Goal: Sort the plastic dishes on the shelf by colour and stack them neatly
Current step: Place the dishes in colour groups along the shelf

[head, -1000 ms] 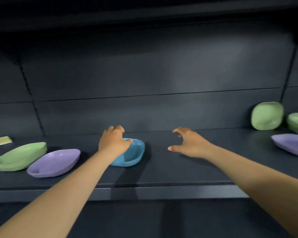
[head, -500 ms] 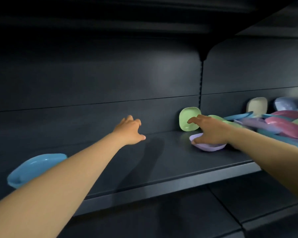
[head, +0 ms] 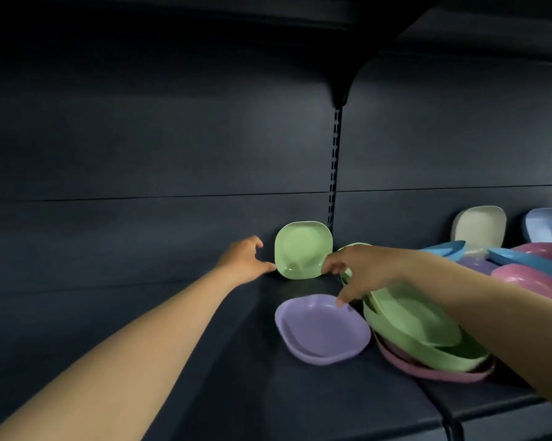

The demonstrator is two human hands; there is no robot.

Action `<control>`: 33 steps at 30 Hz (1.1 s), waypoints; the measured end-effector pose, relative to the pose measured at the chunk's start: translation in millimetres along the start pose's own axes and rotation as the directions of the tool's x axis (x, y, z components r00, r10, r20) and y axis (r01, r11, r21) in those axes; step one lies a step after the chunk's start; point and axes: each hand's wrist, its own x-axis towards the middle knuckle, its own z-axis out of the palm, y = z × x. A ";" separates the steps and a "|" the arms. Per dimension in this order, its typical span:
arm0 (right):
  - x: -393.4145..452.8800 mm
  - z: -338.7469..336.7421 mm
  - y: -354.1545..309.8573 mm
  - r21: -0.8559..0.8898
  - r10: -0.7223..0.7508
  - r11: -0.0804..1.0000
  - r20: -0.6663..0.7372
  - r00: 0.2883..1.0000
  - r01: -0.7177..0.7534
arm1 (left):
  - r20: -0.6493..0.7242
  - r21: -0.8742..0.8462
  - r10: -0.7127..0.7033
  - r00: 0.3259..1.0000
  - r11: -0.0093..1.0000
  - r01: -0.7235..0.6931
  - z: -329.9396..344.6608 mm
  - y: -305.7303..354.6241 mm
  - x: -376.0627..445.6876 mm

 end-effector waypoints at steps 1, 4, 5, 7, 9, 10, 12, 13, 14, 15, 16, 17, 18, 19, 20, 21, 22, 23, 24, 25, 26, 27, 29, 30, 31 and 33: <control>12.1 0.4 4.0 0.004 -0.017 1.000 0.034 0.999 0.017 | 0.005 -0.024 -0.030 1.000 0.999 0.030 7.3 1.6 11.3; 42.7 4.0 8.9 -0.011 -0.057 0.998 0.150 0.987 0.060 | -0.005 -0.111 -0.114 0.994 0.987 0.112 26.2 3.4 42.0; 50.6 5.5 8.6 -0.025 -0.065 0.997 0.196 0.978 0.071 | -0.011 -0.137 -0.143 0.990 0.981 0.140 31.6 3.8 50.4; 63.3 8.4 7.5 -0.072 -0.080 0.992 0.282 0.956 0.104 | -0.015 -0.199 -0.189 0.982 0.963 0.183 41.9 4.6 64.7; 74.0 11.0 6.6 -0.125 -0.096 0.981 0.336 0.937 0.145 | -0.007 -0.261 -0.234 0.972 0.939 0.224 51.3 6.9 75.3; 78.4 12.1 6.2 -0.140 -0.105 0.977 0.354 0.929 0.164 | 0.005 -0.297 -0.256 0.967 0.923 0.246 55.4 8.8 78.7; 86.6 14.8 6.3 -0.153 -0.121 0.970 0.379 0.918 0.191 | 0.018 -0.342 -0.292 0.956 0.897 0.281 63.9 9.5 87.5; 89.7 16.6 6.4 -0.158 -0.130 0.966 0.388 0.912 0.205 | 0.022 -0.349 -0.306 0.952 0.890 0.294 68.4 9.6 91.1; 92.0 18.2 5.9 -0.159 -0.141 0.962 0.400 0.906 0.220 | 0.019 -0.353 -0.313 0.950 0.886 0.299 72.8 9.4 93.7; 93.2 19.4 5.0 -0.155 -0.150 0.960 0.414 0.898 0.232 | 0.011 -0.355 -0.323 0.946 0.883 0.305 76.7 9.8 95.1; 94.0 20.5 4.0 -0.149 -0.156 0.959 0.431 0.889 0.241 | 0.005 -0.356 -0.330 0.944 0.882 0.310 79.9 10.0 95.8; 95.0 20.6 3.1 -0.142 -0.157 0.959 0.451 0.879 0.244 | 0.003 -0.364 -0.332 0.943 0.878 0.311 82.5 10.0 96.2; 96.3 20.2 2.6 -0.125 -0.159 0.961 0.476 0.865 0.246 | 0.001 -0.373 -0.331 0.944 0.875 0.308 84.1 8.9 96.7; 97.4 19.8 1.8 -0.107 -0.160 0.963 0.506 0.848 0.246 | 0.003 -0.384 -0.330 0.944 0.871 0.305 83.3 8.4 95.7; 97.9 19.4 0.4 -0.096 -0.160 0.964 0.532 0.831 0.247 | -0.005 -0.394 -0.327 0.945 0.869 0.299 81.1 7.4 94.3; 97.6 19.1 -1.7 -0.090 -0.155 0.966 0.553 0.819 0.244 | -0.010 -0.406 -0.327 0.945 0.865 0.295 77.4 4.7 93.1; 97.5 18.6 -4.1 -0.082 -0.152 0.968 0.564 0.811 0.238 | -0.019 -0.421 -0.326 0.945 0.860 0.288 72.5 1.8 91.5; 97.4 17.7 -7.2 -0.068 -0.153 0.970 0.574 0.804 0.233 | -0.025 -0.439 -0.326 0.945 0.853 0.283 66.0 -1.6 88.7; 97.9 16.5 -10.3 -0.047 -0.167 0.970 0.580 0.797 0.237 | -0.036 -0.454 -0.319 0.947 0.849 0.269 59.0 -5.3 85.3; 98.0 14.2 -13.5 -0.026 -0.183 0.970 0.580 0.794 0.243 | -0.050 -0.465 -0.313 0.948 0.848 0.255 51.0 -9.0 81.1; 98.3 11.4 -16.7 -0.008 -0.198 0.969 0.569 0.798 0.247 | -0.065 -0.479 -0.305 0.950 0.845 0.239 42.7 -13.6 76.7; 98.3 8.4 -20.2 0.003 -0.210 0.968 0.550 0.808 0.249 | -0.077 -0.500 -0.301 0.951 0.837 0.224 33.9 -18.3 71.8; 97.4 1.9 -28.4 0.026 -0.220 0.971 0.502 0.837 0.239 | -0.101 -0.542 -0.304 0.947 0.815 0.204 14.9 -28.3 59.5; 96.2 -1.5 -33.1 0.045 -0.221 0.973 0.474 0.852 0.228 | -0.110 -0.560 -0.312 0.944 0.804 0.200 4.8 -33.8 52.6; 94.4 -5.3 -38.5 0.062 -0.219 0.975 0.442 0.870 0.213 | -0.116 -0.578 -0.323 0.939 0.791 0.200 -5.6 -39.9 45.5; 89.1 -12.5 -50.0 0.103 -0.217 0.976 0.364 0.906 0.193 | -0.124 -0.619 -0.342 0.932 0.760 0.197 -27.3 -54.0 28.9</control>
